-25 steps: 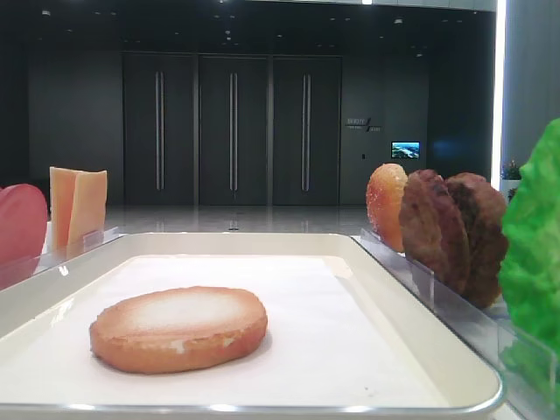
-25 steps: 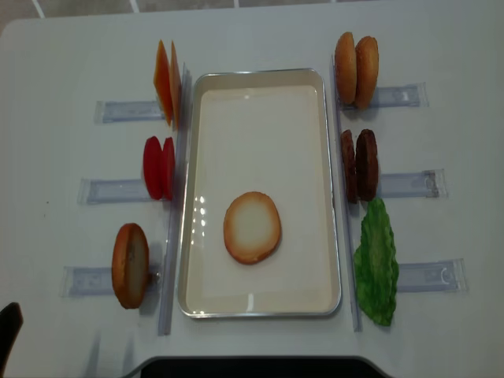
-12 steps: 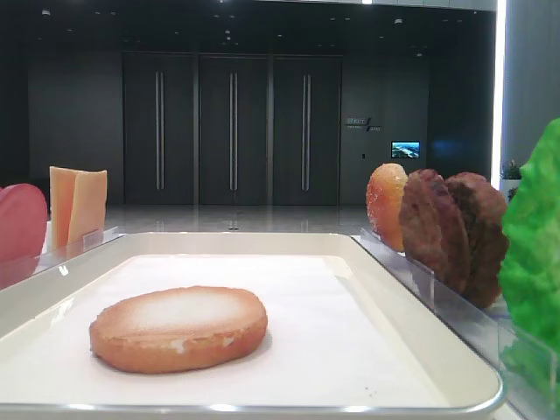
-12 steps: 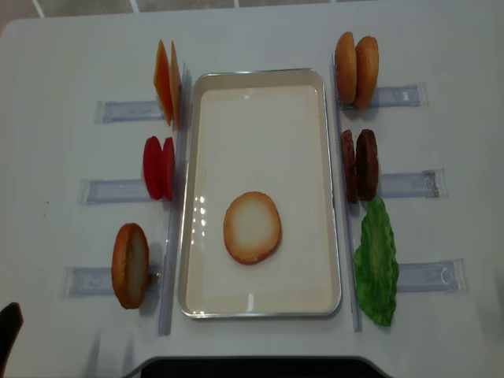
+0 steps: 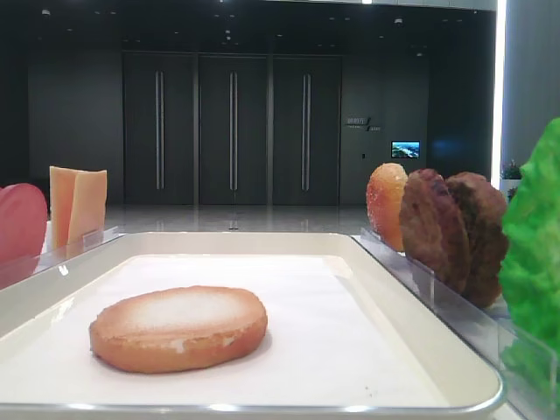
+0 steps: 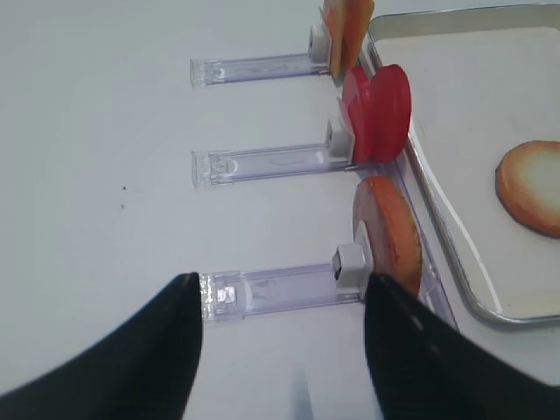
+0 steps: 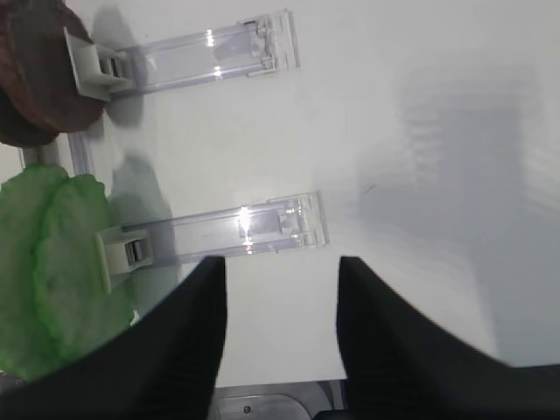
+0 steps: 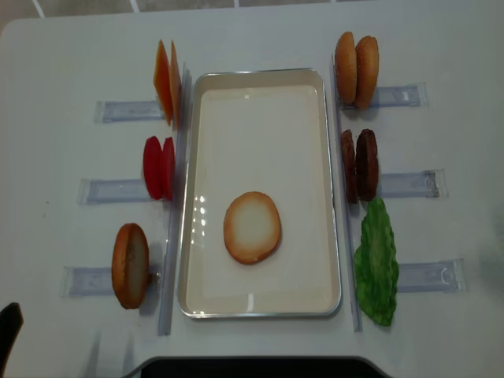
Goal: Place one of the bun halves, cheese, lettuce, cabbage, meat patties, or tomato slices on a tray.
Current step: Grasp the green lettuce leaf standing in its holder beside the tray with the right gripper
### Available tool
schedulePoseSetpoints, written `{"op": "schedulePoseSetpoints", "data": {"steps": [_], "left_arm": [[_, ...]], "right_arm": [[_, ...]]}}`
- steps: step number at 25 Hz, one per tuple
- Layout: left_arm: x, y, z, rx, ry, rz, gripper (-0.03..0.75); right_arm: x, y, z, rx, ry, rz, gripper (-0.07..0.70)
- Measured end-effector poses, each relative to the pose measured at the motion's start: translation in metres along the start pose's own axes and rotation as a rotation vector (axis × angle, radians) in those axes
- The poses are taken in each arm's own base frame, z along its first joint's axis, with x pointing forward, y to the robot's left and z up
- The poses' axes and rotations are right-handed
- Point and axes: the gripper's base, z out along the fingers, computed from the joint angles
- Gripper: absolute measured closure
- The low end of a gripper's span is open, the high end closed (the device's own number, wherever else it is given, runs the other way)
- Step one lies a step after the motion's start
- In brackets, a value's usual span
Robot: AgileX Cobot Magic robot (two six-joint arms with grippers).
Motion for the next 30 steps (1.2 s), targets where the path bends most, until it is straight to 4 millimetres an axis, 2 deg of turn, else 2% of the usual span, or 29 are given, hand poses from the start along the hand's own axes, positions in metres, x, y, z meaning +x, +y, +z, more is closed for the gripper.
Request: {"op": "schedulePoseSetpoints", "data": {"steps": [6,10,14,18,23,30], "left_arm": [[0.0,0.0,0.0,0.0,0.0,0.0,0.262],[0.0,0.0,0.0,0.0,0.0,0.0,0.262],[0.0,0.0,0.0,0.0,0.0,0.0,0.262],[0.0,0.0,0.0,0.0,0.0,0.0,0.262],[0.0,0.0,0.0,0.0,0.0,0.0,0.262],[0.0,0.0,0.0,0.0,0.0,0.0,0.262]], "right_arm": [[0.0,0.0,0.001,-0.001,0.003,-0.017,0.338],[0.0,0.006,0.001,-0.05,0.005,-0.032,0.297],[0.005,0.024,0.002,-0.127,0.031,-0.075,0.244],[0.017,0.051,0.003,-0.174,0.087,-0.117,0.232],[0.039,0.078,0.004,-0.135,0.132,-0.182,0.229],[0.057,0.098,0.007,-0.084,0.153,-0.205,0.229]]}}
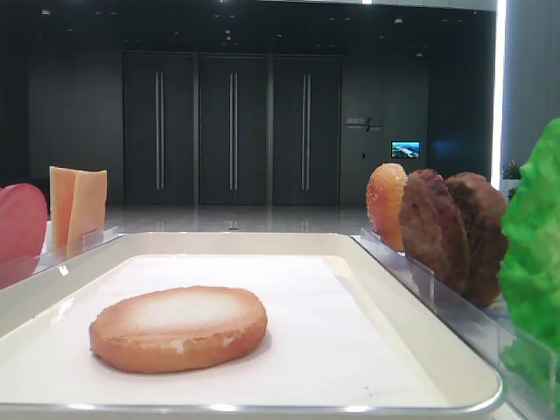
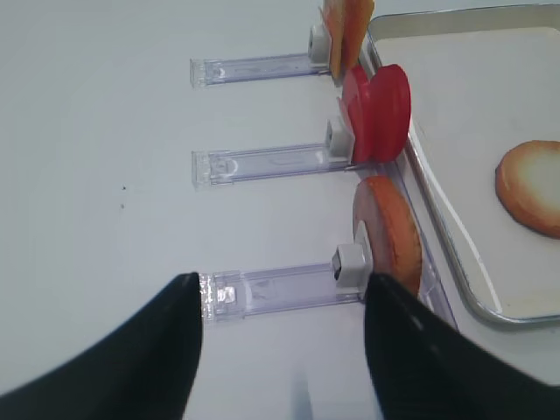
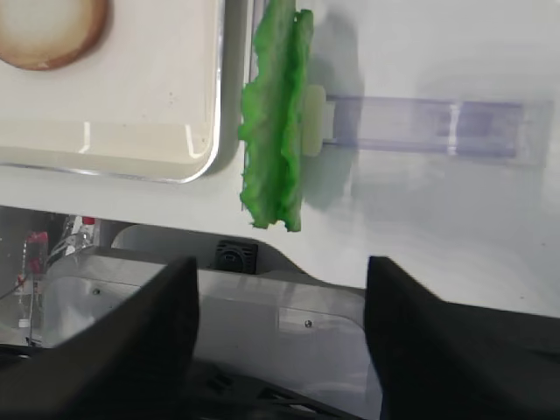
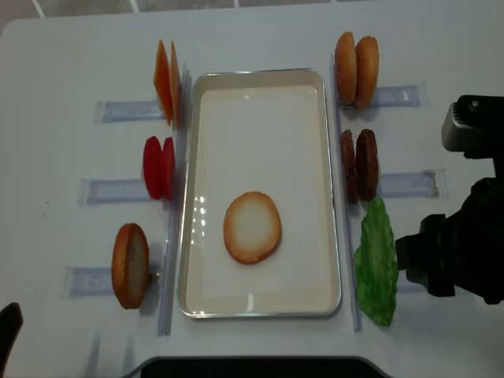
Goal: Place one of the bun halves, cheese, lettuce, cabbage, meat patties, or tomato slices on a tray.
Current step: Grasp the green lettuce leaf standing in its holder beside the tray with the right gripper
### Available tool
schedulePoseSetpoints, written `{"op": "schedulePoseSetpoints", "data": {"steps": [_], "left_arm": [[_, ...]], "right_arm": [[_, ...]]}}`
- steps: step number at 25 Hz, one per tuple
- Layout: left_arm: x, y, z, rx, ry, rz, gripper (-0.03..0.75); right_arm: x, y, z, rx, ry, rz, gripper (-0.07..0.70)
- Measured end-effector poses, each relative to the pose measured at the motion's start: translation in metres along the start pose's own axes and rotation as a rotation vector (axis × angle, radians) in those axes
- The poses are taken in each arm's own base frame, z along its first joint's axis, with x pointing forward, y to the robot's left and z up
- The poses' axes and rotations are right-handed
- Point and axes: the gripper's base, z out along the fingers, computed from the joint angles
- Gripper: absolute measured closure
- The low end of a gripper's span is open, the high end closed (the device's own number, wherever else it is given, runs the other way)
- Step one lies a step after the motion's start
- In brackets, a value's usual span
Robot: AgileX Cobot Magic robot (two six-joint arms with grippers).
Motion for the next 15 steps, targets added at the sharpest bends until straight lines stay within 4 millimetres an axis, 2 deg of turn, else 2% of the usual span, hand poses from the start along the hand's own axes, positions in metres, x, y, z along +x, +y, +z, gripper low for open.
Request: {"op": "schedulePoseSetpoints", "data": {"steps": [7,15], "left_arm": [[0.0,0.0,0.0,0.0,0.0,0.0,0.262],[0.0,0.0,0.0,0.0,0.0,0.0,0.262]], "right_arm": [[-0.018,0.012,0.032,0.077,0.053,-0.004,0.229],[-0.033,0.022,0.052,0.06,0.012,-0.012,0.226]]}}
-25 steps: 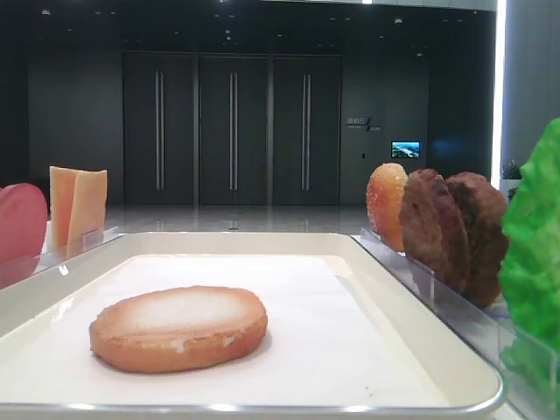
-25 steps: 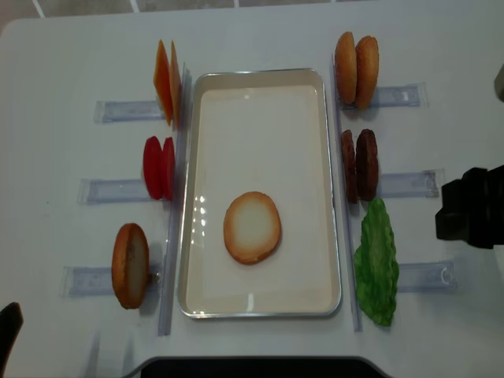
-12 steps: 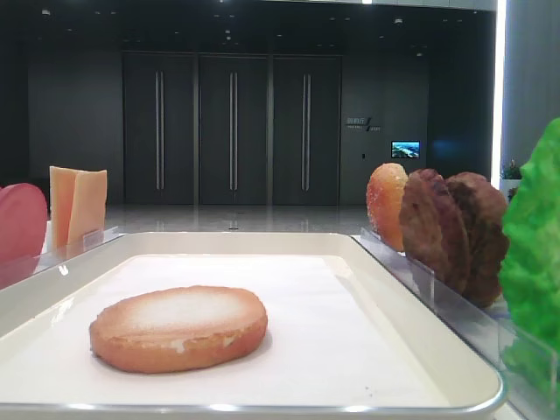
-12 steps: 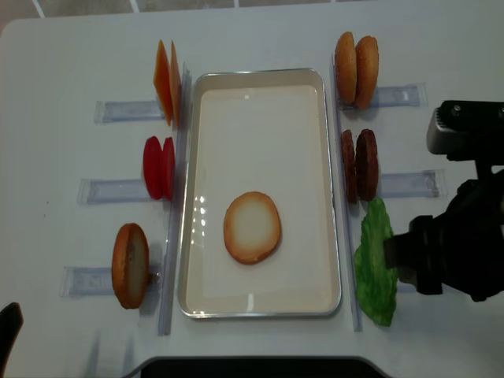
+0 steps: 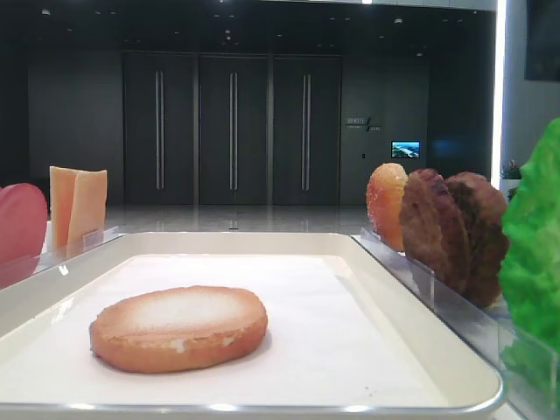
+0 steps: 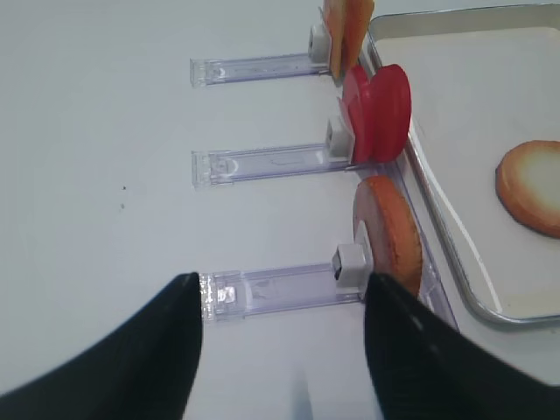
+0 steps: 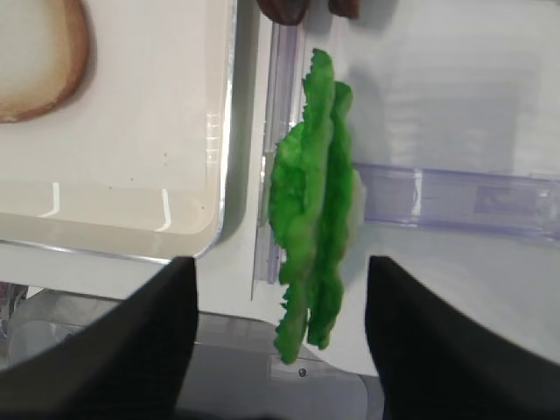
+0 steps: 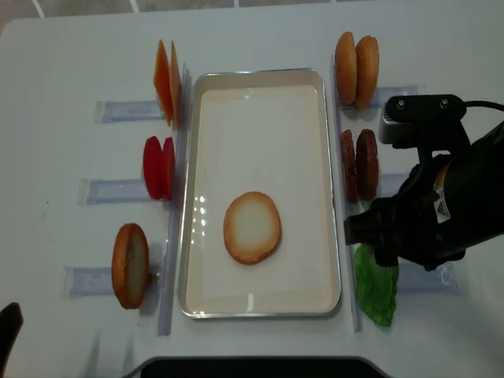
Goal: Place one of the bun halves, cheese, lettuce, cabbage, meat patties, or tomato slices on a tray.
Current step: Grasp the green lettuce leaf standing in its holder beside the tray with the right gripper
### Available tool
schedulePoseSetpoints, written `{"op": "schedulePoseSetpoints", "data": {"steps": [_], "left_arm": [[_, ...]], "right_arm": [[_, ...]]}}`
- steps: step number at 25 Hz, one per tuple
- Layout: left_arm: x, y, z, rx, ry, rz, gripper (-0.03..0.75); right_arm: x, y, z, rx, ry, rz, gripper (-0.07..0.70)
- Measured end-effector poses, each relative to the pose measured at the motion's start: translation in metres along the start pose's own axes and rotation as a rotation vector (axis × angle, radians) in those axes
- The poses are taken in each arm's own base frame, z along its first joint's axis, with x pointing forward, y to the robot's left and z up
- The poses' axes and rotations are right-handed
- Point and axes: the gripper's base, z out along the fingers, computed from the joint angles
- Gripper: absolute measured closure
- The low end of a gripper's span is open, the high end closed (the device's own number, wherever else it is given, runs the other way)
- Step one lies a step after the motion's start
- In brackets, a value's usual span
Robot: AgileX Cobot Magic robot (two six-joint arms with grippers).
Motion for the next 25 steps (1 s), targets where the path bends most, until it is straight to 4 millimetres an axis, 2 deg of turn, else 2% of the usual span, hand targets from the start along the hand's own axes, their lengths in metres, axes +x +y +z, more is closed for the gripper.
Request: {"op": "schedulePoseSetpoints", "data": {"steps": [12,25], "left_arm": [[0.0,0.0,0.0,0.0,0.0,0.0,0.262],[0.0,0.0,0.0,0.0,0.0,0.0,0.262]], "right_arm": [[-0.01,0.007,0.02,0.016,0.008,-0.006,0.226],[-0.011,0.005,0.021,0.035,0.001,-0.02,0.239]]}}
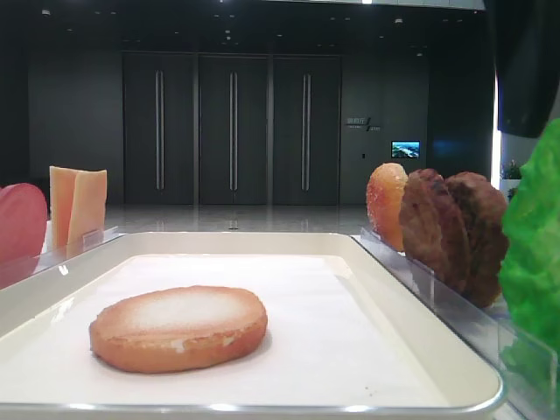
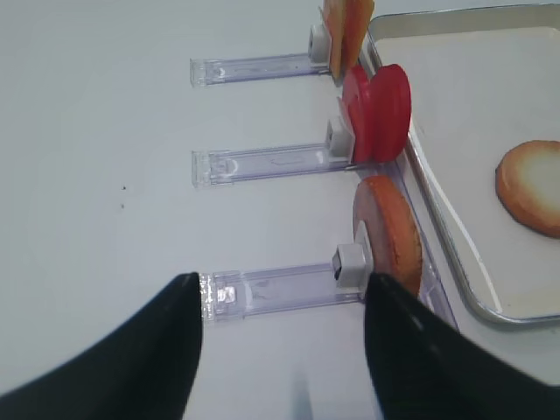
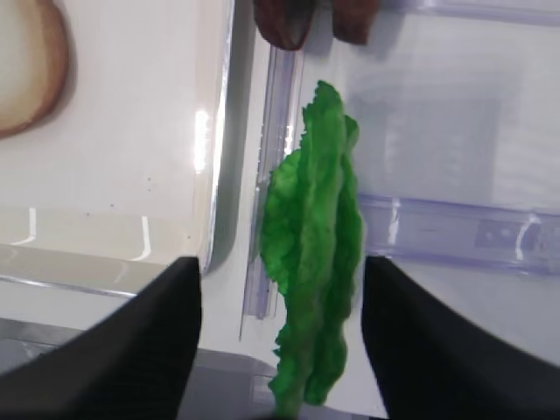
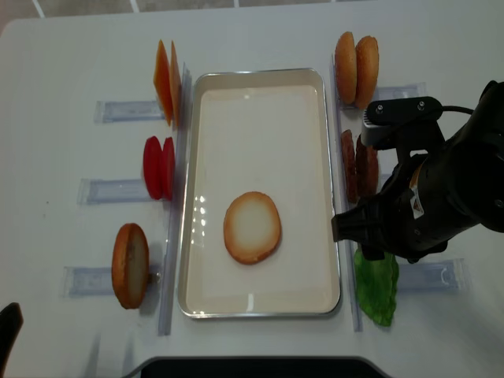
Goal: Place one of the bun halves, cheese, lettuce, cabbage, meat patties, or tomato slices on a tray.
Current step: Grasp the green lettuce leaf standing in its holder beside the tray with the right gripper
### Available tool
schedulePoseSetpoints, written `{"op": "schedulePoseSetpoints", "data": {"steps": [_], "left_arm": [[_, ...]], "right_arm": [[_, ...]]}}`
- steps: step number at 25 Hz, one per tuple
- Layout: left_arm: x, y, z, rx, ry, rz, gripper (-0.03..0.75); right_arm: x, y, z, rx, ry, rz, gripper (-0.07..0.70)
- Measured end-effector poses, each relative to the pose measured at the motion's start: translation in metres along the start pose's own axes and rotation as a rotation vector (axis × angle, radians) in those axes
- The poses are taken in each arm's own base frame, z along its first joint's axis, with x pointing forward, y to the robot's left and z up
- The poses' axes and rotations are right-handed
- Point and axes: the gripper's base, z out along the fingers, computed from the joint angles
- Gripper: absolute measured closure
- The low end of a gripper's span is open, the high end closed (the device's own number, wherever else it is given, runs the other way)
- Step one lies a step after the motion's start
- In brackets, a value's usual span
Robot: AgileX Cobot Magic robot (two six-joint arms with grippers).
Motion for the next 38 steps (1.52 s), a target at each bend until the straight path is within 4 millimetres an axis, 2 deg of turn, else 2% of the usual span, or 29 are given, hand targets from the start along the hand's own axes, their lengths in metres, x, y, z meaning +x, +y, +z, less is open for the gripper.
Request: {"op": "schedulePoseSetpoints", "data": {"steps": [19,23,30,38], "left_arm": [[0.0,0.0,0.0,0.0,0.0,0.0,0.262],[0.0,0.0,0.0,0.0,0.0,0.0,0.262],[0.0,0.0,0.0,0.0,0.0,0.0,0.262],[0.0,0.0,0.0,0.0,0.0,0.0,0.262]], "right_arm": [[0.0024,-0.0037,0.0043,0.025,0.004,-0.014,0.263],[0.0018,-0.0038,0.0043,0.026,-0.002,-0.017,0.331],[0.001,-0.0042,0.0042,0.032,-0.011,-0.023,0.591],[0.0023,-0.0048,0.0042,0.037,0.003,-0.02,0.607]]}}
